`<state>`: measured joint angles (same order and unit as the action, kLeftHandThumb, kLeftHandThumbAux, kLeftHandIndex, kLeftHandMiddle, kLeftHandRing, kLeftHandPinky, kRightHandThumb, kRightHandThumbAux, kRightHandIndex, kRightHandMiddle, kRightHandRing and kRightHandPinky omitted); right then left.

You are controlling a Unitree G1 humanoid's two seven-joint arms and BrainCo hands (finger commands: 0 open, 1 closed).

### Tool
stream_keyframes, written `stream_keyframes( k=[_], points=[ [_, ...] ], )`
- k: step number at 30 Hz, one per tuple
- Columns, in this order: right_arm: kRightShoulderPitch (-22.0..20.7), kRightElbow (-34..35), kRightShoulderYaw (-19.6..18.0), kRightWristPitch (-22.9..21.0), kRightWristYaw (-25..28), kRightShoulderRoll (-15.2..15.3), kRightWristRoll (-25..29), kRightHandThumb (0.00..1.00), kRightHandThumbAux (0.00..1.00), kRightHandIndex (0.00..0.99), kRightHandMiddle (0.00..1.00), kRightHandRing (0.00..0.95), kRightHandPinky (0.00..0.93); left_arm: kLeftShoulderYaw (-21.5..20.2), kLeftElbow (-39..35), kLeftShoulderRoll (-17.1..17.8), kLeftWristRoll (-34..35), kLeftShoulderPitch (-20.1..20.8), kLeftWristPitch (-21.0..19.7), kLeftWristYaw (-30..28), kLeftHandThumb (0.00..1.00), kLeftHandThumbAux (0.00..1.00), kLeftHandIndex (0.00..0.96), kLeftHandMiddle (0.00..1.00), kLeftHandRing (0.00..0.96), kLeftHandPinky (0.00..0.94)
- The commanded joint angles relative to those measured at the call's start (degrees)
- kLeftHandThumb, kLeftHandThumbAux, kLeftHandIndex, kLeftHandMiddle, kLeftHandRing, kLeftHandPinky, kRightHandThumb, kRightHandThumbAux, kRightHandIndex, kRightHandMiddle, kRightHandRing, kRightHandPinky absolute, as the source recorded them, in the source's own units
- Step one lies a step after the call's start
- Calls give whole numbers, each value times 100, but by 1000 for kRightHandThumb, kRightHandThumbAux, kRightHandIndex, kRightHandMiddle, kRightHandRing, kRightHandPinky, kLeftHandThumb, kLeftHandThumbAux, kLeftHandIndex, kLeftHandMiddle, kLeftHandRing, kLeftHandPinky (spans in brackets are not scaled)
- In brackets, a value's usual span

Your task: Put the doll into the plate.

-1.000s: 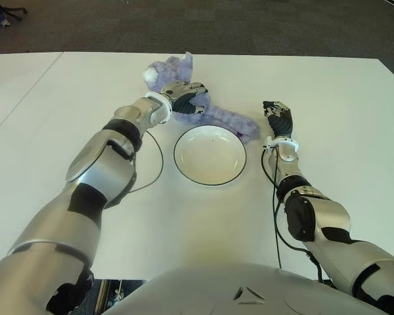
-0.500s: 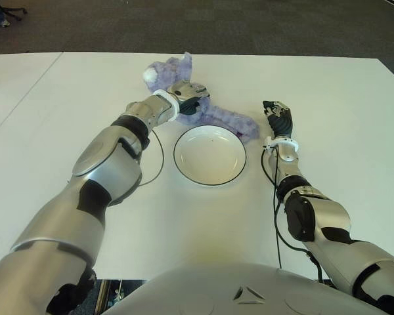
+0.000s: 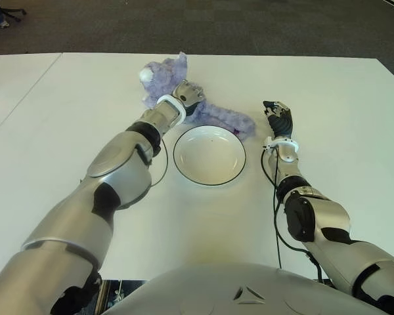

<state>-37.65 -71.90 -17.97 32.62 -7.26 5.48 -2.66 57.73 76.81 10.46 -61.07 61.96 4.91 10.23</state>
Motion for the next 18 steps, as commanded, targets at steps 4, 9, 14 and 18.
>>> stream_keyframes(
  k=[4, 9, 14, 18],
  points=[
    [1056, -561, -75, -353, -3, -242, 98, 713, 721, 423, 288, 168, 104, 635, 458, -230, -584, -635, -402, -1551, 1000, 699, 30, 269, 358, 473],
    [1065, -558, -65, -320, -37, -259, 89, 713, 721, 423, 284, 162, 98, 926, 446, -196, -869, -766, -283, -1278, 1000, 667, 125, 374, 464, 534],
    [1087, -553, -85, -276, -22, -277, 115, 713, 721, 423, 280, 160, 102, 1053, 400, 113, -1013, -992, -165, -418, 954, 647, 425, 430, 542, 677],
    [1108, -552, -100, -243, 4, -288, 133, 713, 721, 423, 279, 158, 99, 844, 385, 173, -813, -1055, -141, -162, 949, 647, 442, 435, 534, 700]
  ],
)
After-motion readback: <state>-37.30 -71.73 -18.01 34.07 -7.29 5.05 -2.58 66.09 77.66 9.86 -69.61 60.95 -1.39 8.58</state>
